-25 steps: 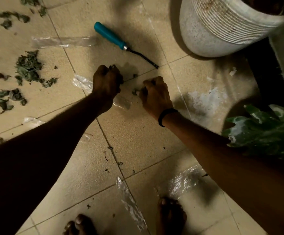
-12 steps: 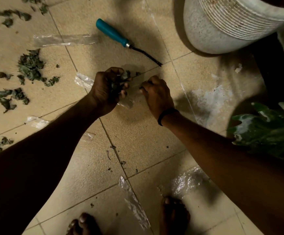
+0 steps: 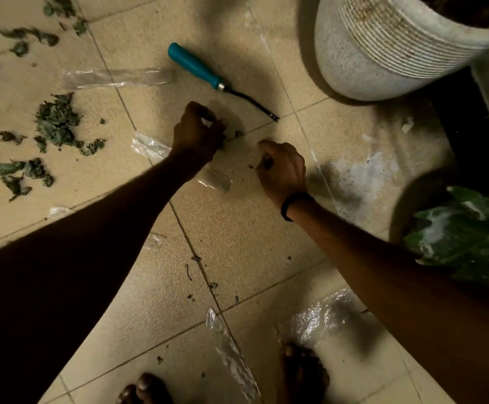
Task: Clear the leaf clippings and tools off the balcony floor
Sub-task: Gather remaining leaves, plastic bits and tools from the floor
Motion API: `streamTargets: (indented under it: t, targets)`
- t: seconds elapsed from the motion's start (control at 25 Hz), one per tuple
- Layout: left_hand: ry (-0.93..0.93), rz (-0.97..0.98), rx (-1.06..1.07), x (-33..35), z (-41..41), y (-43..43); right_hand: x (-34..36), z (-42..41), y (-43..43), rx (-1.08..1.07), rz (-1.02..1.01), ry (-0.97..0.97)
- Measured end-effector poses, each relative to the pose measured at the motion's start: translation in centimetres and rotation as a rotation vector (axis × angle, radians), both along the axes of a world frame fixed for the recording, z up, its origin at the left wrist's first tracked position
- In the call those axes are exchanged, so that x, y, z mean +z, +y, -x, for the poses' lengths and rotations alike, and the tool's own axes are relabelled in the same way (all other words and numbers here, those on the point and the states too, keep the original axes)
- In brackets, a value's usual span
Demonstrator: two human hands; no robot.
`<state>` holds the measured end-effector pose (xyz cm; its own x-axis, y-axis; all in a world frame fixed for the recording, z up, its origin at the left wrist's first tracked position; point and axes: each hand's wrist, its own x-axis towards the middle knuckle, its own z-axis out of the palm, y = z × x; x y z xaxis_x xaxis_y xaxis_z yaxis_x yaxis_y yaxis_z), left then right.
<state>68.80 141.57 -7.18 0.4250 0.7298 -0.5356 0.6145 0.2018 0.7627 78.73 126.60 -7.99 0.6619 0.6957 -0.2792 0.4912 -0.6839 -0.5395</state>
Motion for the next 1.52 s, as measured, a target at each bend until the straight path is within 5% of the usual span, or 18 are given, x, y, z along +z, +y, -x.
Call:
streamTargets:
  t: [0.16, 0.52, 0.64, 0.72, 0.8, 0.92, 1.04, 1.2, 1.36, 1.52]
  targets:
    - [0.192, -0.346, -0.476, -0.9, -1.2, -0.6, -0.6, -1.1, -0.4, -0.035, 0.030, -0.006]
    - [0.265, -0.670, -0.661, -2.1, -1.2, -3.5, -2.2, 1.2, -0.4, 0.231, -0.022, -0.137]
    - [0.248, -0.432, -0.507, -0.8, -1.8, -3.5, -1.7, 2.1, -1.0, 0.318, 0.091, -0.255]
    - [0.243, -0.281, -0.291, 0.5, -1.6, -3.3, -0.8, 2.9, -2.2, 0.178, 0.053, -0.150]
    - [0.056, 0.007, -0.009, 1.2, 0.1, -4.1, -0.1, 3.5, -4.1, -0.138, 0.030, 0.138]
    - [-0.366, 0.719, 0.310, 2.9, 6.1, -6.4, 1.7, 4.3, -7.2, -0.633, -0.060, 0.665]
    - [-0.494, 1.025, 0.435, 3.1, 13.1, -8.9, 3.0, 4.7, -9.7, -0.804, -0.092, 0.743]
    - [-0.491, 1.156, 0.652, 3.8, 19.9, -13.0, 2.8, 5.9, -12.1, -0.811, -0.029, 0.606]
    - [-0.335, 1.139, 0.706, 4.0, 23.0, -14.4, 3.1, 8.9, -12.5, -0.519, 0.156, 0.443]
    - [0.061, 0.615, 0.629, 2.8, 21.8, -14.9, 3.7, 12.8, -10.3, -0.125, 0.090, 0.296]
